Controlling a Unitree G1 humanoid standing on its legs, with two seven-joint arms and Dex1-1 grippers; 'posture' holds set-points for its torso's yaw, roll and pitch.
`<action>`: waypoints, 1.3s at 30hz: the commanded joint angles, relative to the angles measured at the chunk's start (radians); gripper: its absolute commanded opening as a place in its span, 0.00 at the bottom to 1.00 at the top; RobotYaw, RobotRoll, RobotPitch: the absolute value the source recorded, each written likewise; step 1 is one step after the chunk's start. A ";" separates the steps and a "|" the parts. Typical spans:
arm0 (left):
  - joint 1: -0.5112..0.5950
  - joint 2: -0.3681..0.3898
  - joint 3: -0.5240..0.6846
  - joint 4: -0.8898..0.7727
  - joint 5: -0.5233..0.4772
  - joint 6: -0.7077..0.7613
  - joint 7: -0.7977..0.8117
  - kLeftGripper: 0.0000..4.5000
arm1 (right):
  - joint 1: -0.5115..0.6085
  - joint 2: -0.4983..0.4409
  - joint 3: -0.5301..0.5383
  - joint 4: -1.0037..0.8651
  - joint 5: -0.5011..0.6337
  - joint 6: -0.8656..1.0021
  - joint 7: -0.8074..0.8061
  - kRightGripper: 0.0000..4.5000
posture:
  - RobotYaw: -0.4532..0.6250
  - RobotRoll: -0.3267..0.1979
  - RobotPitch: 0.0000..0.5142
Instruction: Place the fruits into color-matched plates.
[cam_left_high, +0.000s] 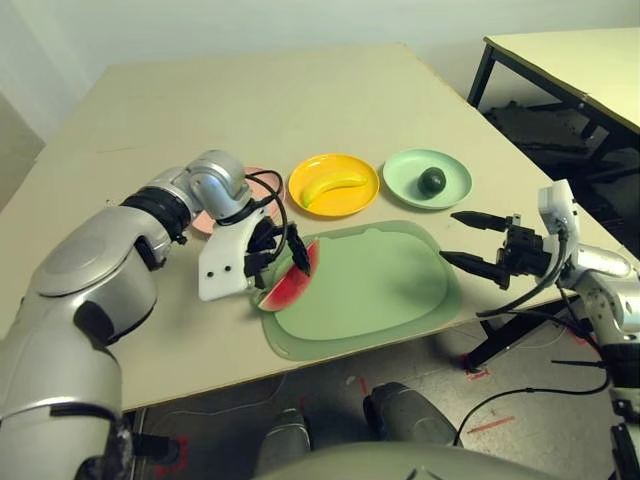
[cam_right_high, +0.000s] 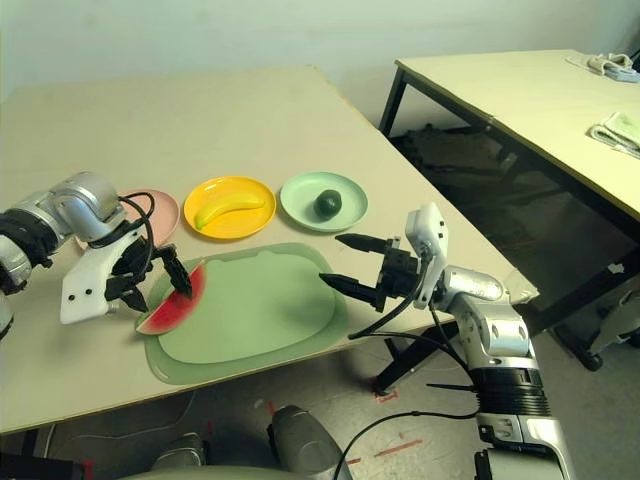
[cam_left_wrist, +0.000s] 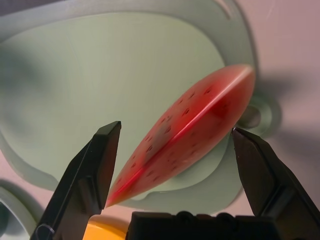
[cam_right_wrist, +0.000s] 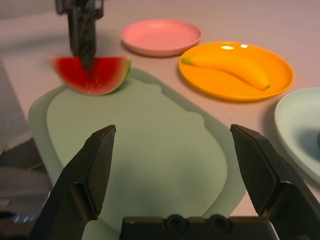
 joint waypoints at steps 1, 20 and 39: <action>0.013 -0.010 0.030 0.015 0.026 0.021 -0.010 1.00 | 0.006 -0.005 0.009 -0.014 -0.004 -0.013 0.000 1.00 | 0.13 0.62 0.02; 0.103 -0.044 0.139 -0.051 0.109 0.140 -0.010 0.86 | 0.039 -0.004 0.020 -0.035 -0.002 -0.012 -0.005 1.00 | 0.13 0.62 0.01; 0.118 -0.040 0.175 -0.063 0.181 0.204 -0.010 0.19 | 0.047 -0.012 0.016 -0.056 0.000 0.001 -0.014 1.00 | 0.13 0.62 0.03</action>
